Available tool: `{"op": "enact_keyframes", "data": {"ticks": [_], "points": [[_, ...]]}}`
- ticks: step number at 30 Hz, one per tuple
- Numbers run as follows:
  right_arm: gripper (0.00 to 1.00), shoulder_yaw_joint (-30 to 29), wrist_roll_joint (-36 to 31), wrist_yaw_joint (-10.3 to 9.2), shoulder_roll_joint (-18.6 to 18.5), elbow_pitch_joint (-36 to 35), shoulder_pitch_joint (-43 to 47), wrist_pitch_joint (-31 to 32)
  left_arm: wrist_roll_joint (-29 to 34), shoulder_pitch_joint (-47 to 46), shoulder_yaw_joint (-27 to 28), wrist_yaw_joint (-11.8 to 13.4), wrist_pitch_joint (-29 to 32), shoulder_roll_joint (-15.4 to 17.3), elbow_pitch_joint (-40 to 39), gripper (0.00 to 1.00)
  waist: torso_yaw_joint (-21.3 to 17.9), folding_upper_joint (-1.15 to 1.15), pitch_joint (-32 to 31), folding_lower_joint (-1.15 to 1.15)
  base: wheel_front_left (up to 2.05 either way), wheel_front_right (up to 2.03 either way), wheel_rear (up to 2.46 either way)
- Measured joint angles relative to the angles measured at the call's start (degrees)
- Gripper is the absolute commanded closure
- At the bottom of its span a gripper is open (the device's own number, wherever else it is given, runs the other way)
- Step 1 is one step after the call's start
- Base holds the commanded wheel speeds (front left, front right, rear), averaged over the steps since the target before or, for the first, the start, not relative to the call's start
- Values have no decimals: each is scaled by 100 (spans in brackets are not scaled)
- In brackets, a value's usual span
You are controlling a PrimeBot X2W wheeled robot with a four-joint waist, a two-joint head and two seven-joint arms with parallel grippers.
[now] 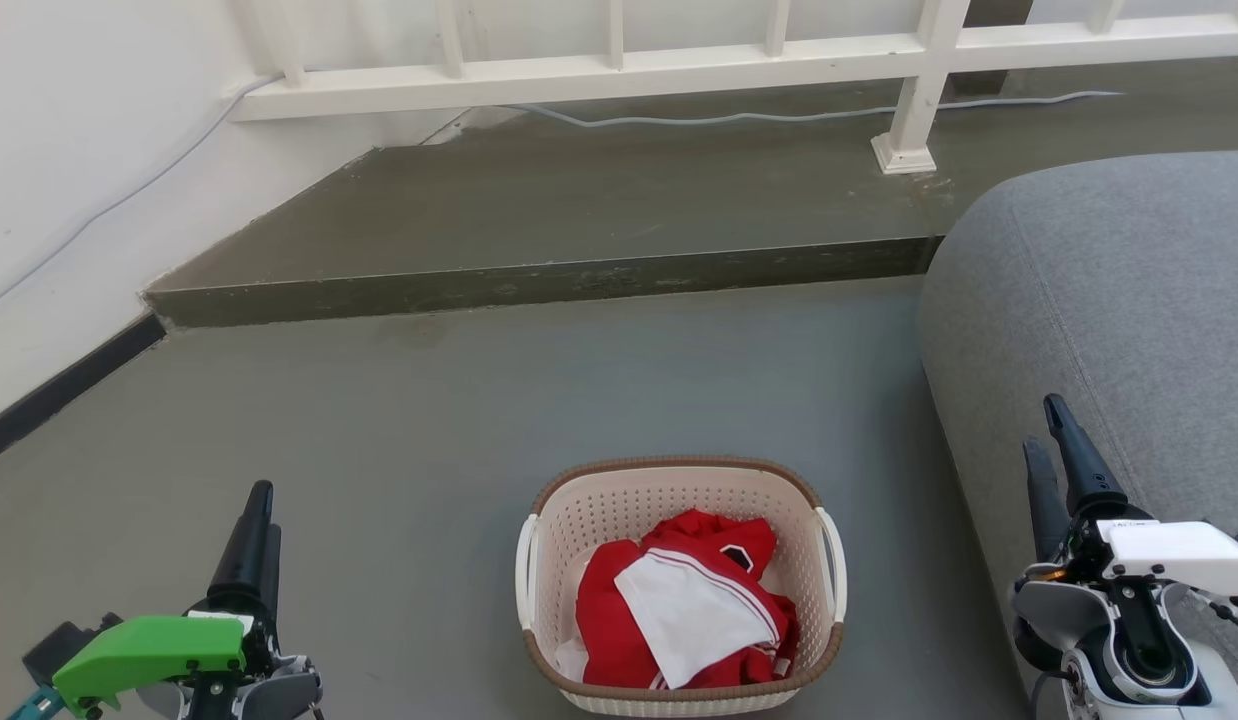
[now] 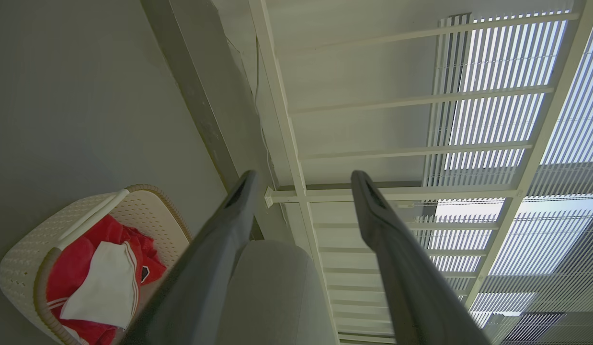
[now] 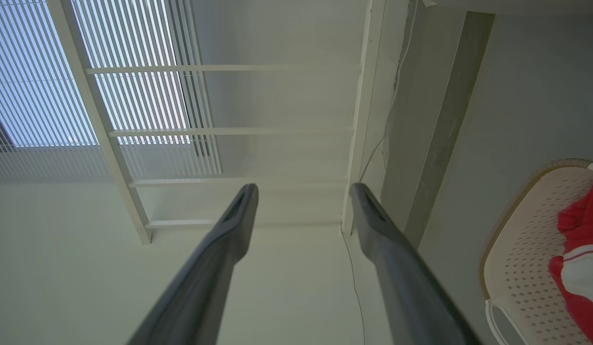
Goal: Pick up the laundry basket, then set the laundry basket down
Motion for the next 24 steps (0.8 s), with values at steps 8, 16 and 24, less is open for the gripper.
{"op": "enact_keyframes", "data": {"ticks": [8, 16, 24], "points": [[0, 256, -446, 1, -126, -120, -6, -190, 415, -2, -175, 0, -175, 107, -132, 0, 8, 0, 10, 0, 0, 0, 0], [0, 561, -995, 2, -285, -221, -60, -383, 983, -10, -314, -1, -381, 227, -186, 0, 11, 0, 12, 0, 0, 0, 0], [0, 822, -1740, 3, -470, -229, -65, -524, 1952, -31, -424, -1, -519, 410, -325, 0, 11, 0, 8, 0, 0, 0, 0]]}}
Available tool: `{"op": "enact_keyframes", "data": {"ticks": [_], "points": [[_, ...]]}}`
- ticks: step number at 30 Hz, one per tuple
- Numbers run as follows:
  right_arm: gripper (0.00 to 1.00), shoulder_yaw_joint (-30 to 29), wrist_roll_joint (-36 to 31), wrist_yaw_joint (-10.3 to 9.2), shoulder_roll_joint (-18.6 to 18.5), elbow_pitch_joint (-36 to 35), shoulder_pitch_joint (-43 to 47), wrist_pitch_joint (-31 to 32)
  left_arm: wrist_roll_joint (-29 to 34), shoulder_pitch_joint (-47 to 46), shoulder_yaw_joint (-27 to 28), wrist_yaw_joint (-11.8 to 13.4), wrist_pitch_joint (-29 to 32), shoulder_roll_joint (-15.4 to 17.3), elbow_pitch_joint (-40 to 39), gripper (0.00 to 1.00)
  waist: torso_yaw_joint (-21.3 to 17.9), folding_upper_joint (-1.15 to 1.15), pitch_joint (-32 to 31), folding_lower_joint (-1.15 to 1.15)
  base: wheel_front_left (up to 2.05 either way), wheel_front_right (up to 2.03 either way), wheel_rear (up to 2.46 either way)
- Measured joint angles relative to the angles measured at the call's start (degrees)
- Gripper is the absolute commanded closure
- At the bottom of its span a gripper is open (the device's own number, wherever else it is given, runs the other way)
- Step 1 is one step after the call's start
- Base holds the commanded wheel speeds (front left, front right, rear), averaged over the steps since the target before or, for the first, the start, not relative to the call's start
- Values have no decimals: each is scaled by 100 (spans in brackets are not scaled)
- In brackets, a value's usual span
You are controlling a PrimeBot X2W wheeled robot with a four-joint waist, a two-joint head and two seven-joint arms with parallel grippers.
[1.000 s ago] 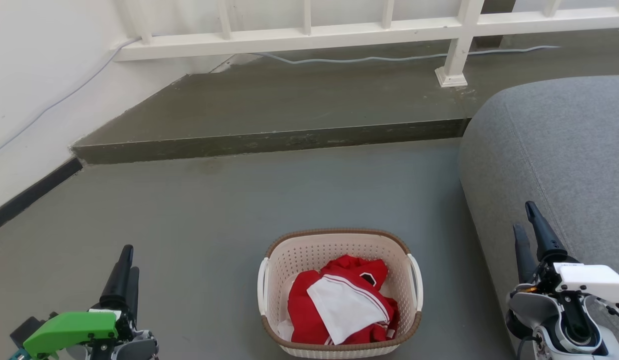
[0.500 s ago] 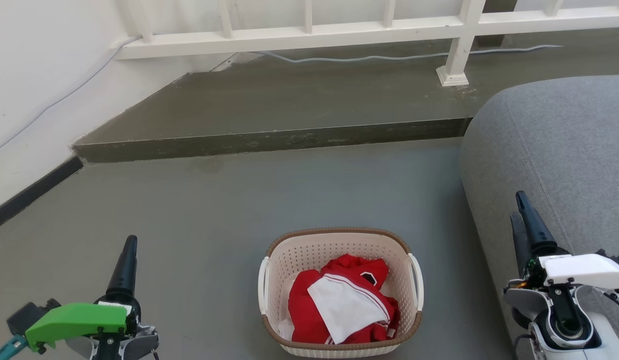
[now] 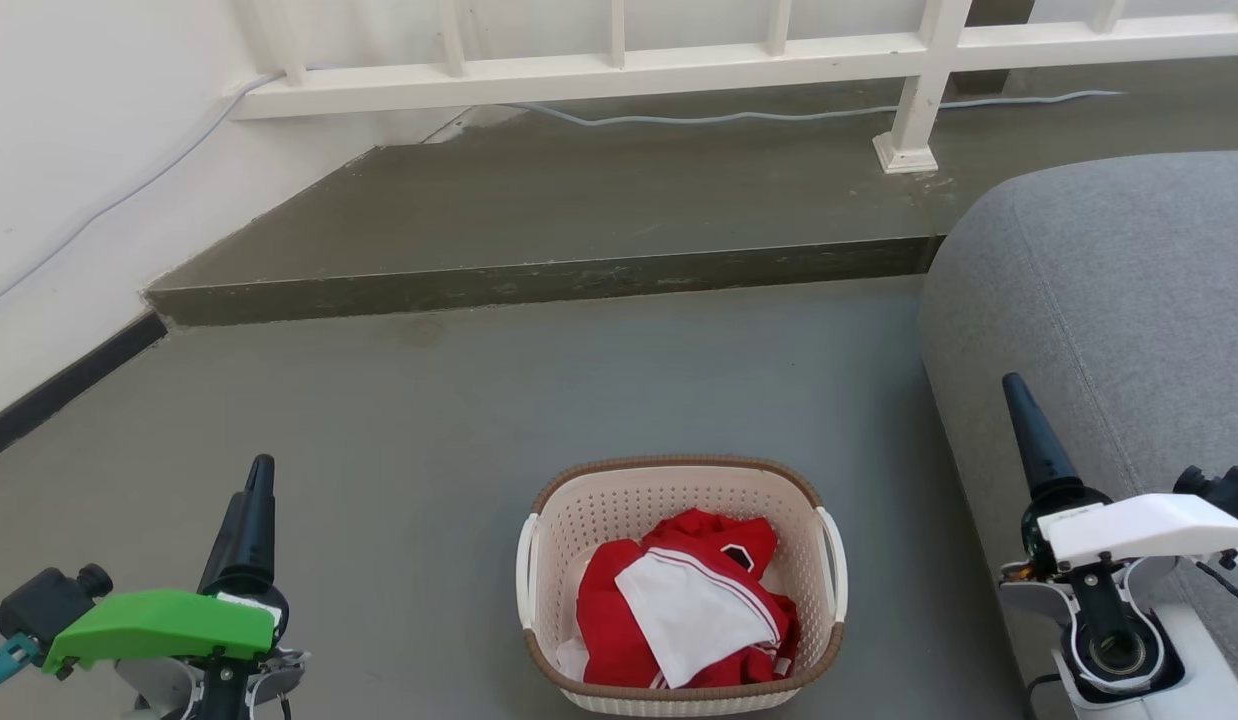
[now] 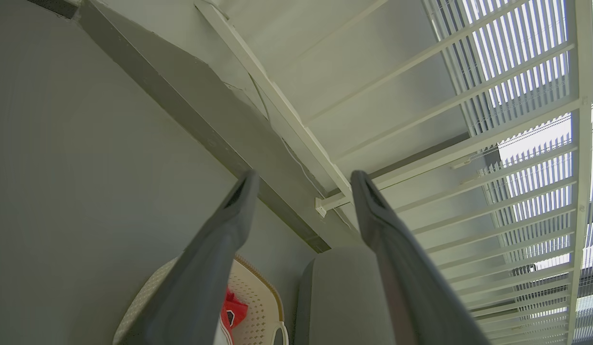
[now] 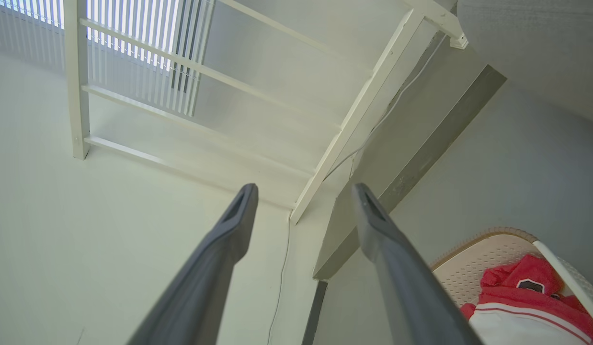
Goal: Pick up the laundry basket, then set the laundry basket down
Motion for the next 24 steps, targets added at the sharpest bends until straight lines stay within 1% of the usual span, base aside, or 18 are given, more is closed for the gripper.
{"op": "enact_keyframes", "data": {"ticks": [4, 9, 14, 16, 20, 24], "points": [[0, 120, -427, 2, -26, 2, -10, -101, 423, -5, -42, 0, -97, 1, -78, 0, 3, 0, 3, 0, 0, 0, 0], [0, 202, -939, 1, -47, -8, -88, -189, 1160, -10, -174, 0, -197, 109, -193, 0, 4, 0, 7, 0, 0, 0, 0], [0, 359, -1495, -5, -125, -29, -137, -296, 1762, -15, -221, 0, -298, 116, -250, 0, -1, 0, 5, 0, 0, 0, 0], [0, 428, -1701, -53, -157, -29, -148, -322, 1964, -21, -245, 3, -322, 116, -288, 0, -3, 0, 3, 0, 0, 0, 0], [0, 549, -2056, -76, -156, -26, -153, -412, 2348, -31, -293, 5, -419, 110, -379, 0, -5, 0, 3, 0, 0, 0, 0], [0, 612, -2396, -186, -149, -26, -157, -494, 2682, -33, -318, 14, -489, 85, -413, 0, -6, 0, 4, 0, 0, 0, 0]]}}
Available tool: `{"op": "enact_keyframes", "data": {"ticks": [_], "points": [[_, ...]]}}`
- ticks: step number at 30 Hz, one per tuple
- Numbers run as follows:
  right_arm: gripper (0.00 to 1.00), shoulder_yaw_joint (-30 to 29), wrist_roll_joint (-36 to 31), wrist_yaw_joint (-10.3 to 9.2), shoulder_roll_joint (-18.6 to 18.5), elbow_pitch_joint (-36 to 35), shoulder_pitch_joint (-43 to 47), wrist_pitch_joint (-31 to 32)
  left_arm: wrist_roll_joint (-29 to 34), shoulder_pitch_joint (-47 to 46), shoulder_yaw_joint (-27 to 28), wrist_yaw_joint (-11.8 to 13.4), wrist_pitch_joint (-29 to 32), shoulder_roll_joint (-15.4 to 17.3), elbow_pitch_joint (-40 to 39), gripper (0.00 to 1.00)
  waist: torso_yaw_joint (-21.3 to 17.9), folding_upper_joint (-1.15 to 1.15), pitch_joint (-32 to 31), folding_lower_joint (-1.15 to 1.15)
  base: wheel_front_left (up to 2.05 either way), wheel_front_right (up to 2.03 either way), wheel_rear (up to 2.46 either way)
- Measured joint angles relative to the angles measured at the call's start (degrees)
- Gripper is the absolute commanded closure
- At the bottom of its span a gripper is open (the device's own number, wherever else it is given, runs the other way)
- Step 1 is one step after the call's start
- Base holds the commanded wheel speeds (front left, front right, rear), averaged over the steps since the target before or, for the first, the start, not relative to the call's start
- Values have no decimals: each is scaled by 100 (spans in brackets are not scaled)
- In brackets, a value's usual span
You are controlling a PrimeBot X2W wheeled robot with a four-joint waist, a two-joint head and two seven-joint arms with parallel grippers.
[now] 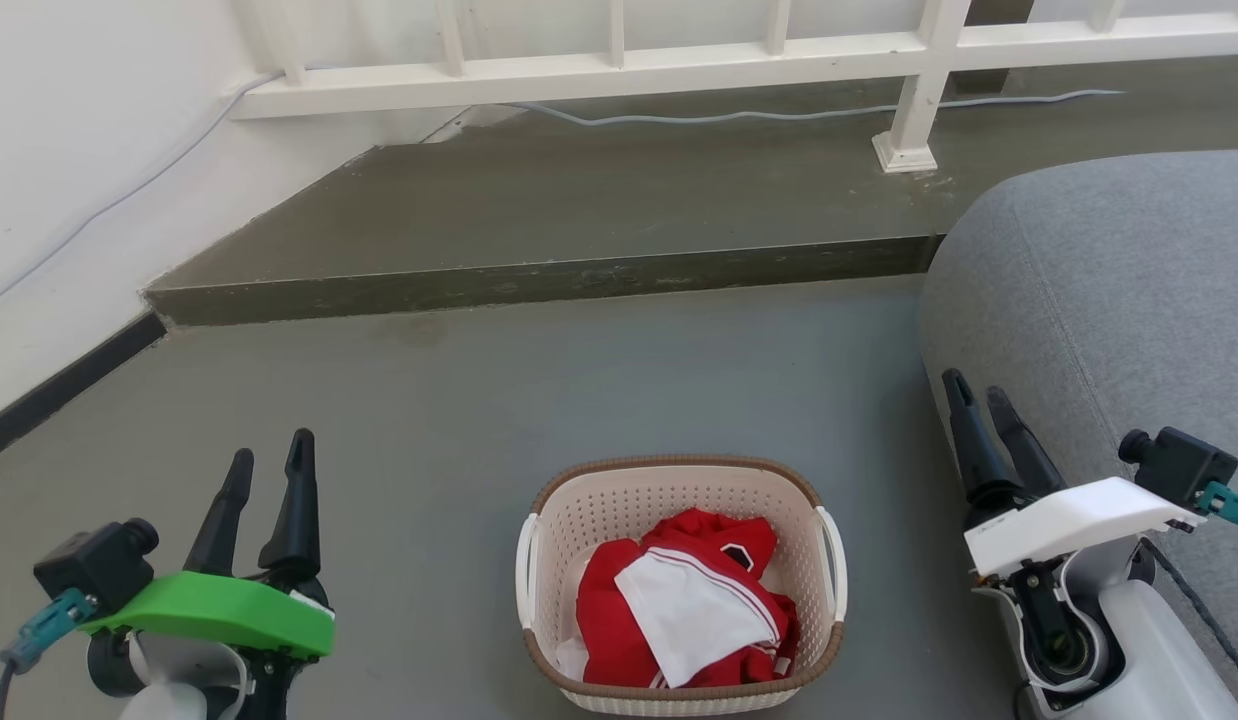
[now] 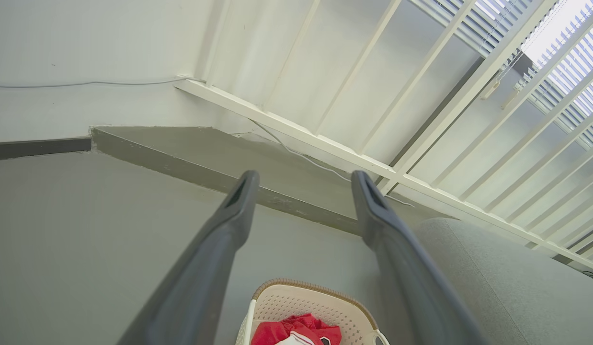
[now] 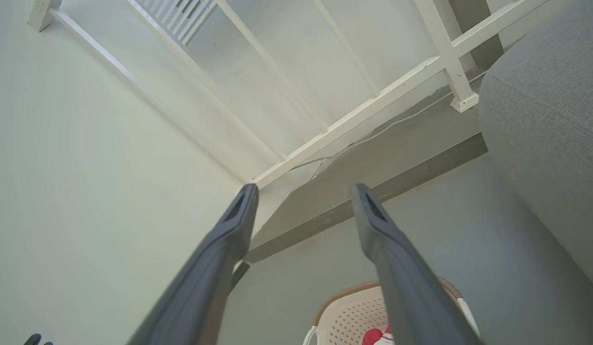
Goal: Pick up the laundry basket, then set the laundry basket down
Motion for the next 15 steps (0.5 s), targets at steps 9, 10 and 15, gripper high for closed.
{"op": "enact_keyframes", "data": {"ticks": [9, 10, 15], "points": [[0, 82, -728, -124, 22, -48, -22, -182, 768, 0, -20, 36, -170, -92, -168, 0, 2, 0, 11, 0, 0, 0, 0], [0, 88, -810, -129, 22, -51, -25, -200, 873, 0, -22, 36, -212, -96, -177, 0, 2, 0, 13, 0, 0, 0, 0], [0, 145, -1195, -131, 33, -85, -76, -294, 1278, 0, -33, 35, -318, -103, -234, 0, 6, 0, 22, 0, 0, 0, 0]]}}
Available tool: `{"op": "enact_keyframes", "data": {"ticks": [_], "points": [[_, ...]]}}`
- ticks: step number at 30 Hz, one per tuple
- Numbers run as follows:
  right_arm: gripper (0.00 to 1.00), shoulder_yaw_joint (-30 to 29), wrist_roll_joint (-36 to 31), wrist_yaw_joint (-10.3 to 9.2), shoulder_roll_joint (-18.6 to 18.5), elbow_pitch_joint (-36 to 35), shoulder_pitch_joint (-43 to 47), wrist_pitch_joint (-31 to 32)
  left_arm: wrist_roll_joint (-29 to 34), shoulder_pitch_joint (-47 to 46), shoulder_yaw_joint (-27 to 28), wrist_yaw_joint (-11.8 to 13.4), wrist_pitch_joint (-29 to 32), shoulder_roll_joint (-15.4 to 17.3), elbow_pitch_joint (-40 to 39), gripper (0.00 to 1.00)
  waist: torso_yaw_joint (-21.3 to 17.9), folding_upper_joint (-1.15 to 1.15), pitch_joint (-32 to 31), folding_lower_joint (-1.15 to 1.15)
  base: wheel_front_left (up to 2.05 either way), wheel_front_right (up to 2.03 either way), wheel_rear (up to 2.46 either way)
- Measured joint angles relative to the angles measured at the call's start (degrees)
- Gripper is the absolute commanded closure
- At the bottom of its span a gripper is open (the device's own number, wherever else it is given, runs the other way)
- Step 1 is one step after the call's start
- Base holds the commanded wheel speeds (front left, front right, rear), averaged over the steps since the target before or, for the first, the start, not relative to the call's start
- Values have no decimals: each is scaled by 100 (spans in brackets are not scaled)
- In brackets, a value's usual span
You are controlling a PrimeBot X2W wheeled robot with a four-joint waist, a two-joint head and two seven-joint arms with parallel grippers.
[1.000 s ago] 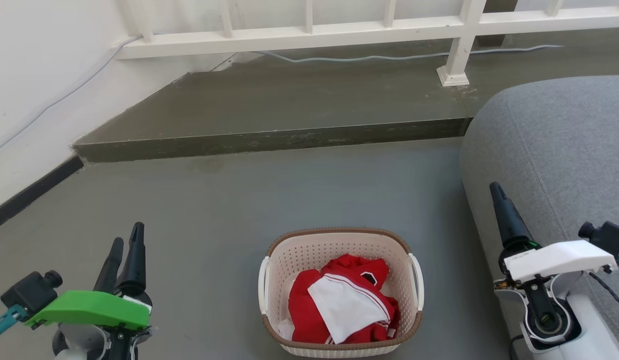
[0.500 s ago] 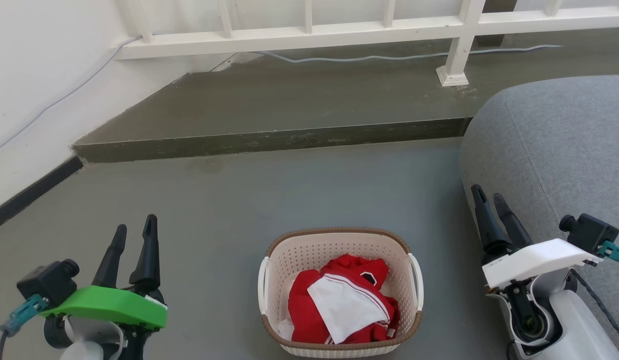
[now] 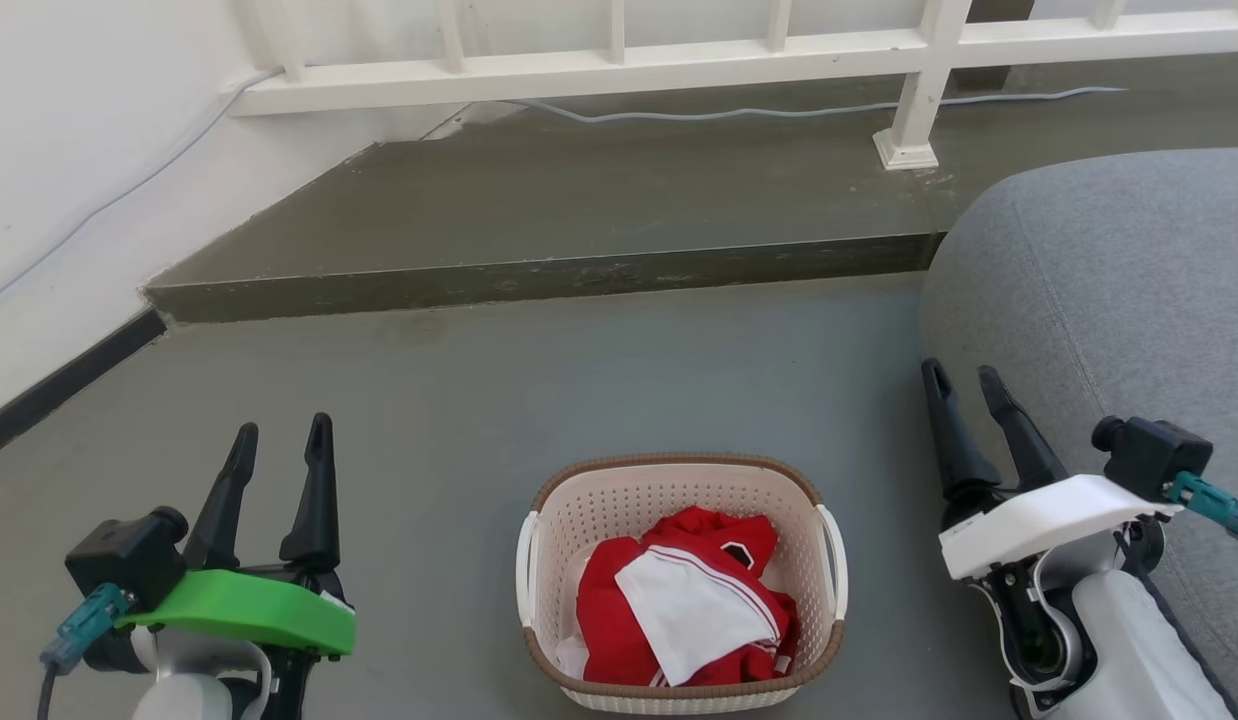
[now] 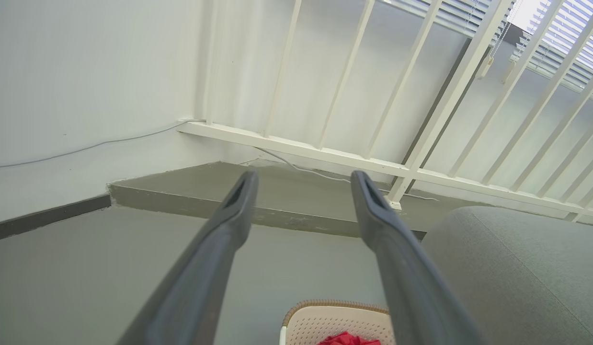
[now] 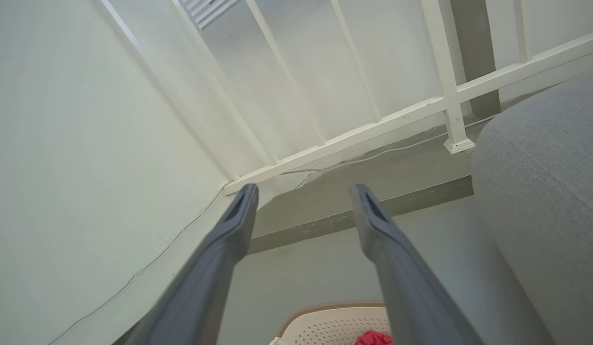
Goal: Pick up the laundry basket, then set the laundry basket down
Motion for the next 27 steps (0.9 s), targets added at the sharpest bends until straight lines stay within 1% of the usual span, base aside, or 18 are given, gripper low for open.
{"op": "enact_keyframes", "data": {"ticks": [3, 15, 17, 19, 27], "points": [[0, 34, -160, -33, 13, -15, 0, -53, 134, -1, -4, 0, -31, -2, -46, 0, 1, 0, 3, 0, 0, 0, 0], [0, 152, -1123, -52, 42, -84, -2, -286, 1110, -1, -73, -2, -274, -18, -175, 0, -2, 0, 36, 0, 0, 0, 0], [0, 162, -1285, -98, 43, -94, -3, -320, 1263, -1, -99, -2, -321, -22, -211, 0, -4, 0, 44, 0, 0, 0, 0], [0, 168, -1473, -100, 42, -112, -4, -370, 1435, -1, -121, -3, -369, -26, -247, 0, -6, 0, 52, 0, 0, 0, 0], [0, 91, -1580, -100, 93, -121, -7, -392, 1460, -1, -113, -10, -370, -60, -253, 0, -20, 0, 76, 0, 0, 0, 0]]}}
